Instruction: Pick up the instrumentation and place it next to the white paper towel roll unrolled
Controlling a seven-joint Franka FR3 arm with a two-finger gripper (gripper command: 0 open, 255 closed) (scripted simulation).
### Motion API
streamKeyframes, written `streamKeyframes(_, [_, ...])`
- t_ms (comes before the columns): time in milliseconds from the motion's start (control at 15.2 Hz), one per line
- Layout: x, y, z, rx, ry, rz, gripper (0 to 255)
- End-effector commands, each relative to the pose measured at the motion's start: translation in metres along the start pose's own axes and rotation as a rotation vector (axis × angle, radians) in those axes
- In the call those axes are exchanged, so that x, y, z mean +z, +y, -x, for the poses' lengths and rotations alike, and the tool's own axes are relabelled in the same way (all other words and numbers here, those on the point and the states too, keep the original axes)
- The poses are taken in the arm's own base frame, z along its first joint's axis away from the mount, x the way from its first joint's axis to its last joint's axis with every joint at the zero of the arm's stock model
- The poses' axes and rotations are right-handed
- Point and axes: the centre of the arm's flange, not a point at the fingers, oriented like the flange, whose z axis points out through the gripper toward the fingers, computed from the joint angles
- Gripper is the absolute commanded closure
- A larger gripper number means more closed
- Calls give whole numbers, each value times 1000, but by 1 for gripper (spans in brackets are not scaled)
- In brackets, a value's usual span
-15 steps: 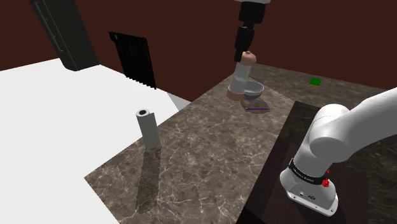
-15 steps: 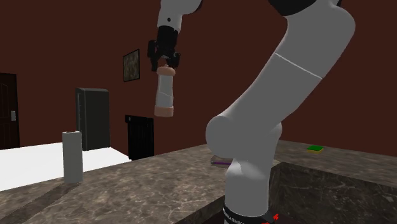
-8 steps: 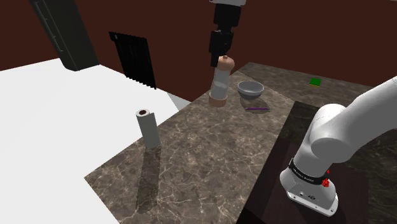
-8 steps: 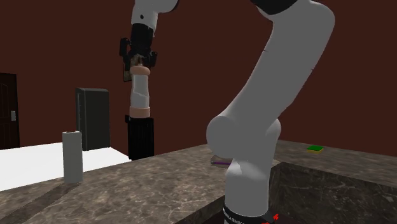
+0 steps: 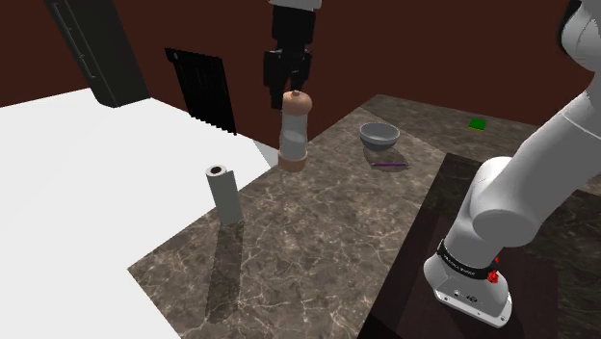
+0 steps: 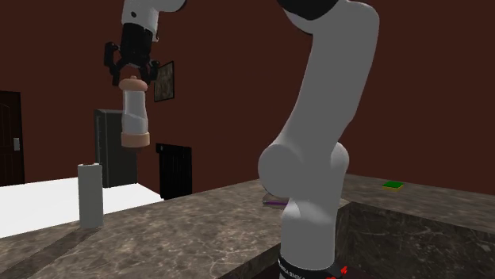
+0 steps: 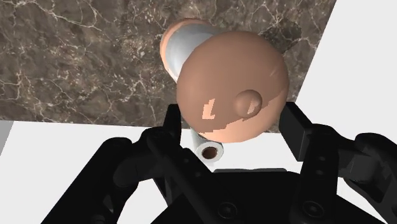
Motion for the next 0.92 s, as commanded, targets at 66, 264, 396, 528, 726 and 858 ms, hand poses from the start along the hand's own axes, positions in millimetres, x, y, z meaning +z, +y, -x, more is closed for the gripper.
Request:
streamKeyframes(66, [8, -31, -23, 2, 0, -1, 255])
streamKeyframes(264, [14, -63, -47, 2, 0, -1, 255])
streamKeyframes(396, [18, -83, -62, 2, 0, -1, 255])
streamKeyframes(528, [23, -104, -78, 2, 0, -1, 255])
streamKeyframes(726, [29, -135, -102, 2, 0, -1, 255])
streamKeyframes(858, [33, -156, -118, 2, 0, -1, 255])
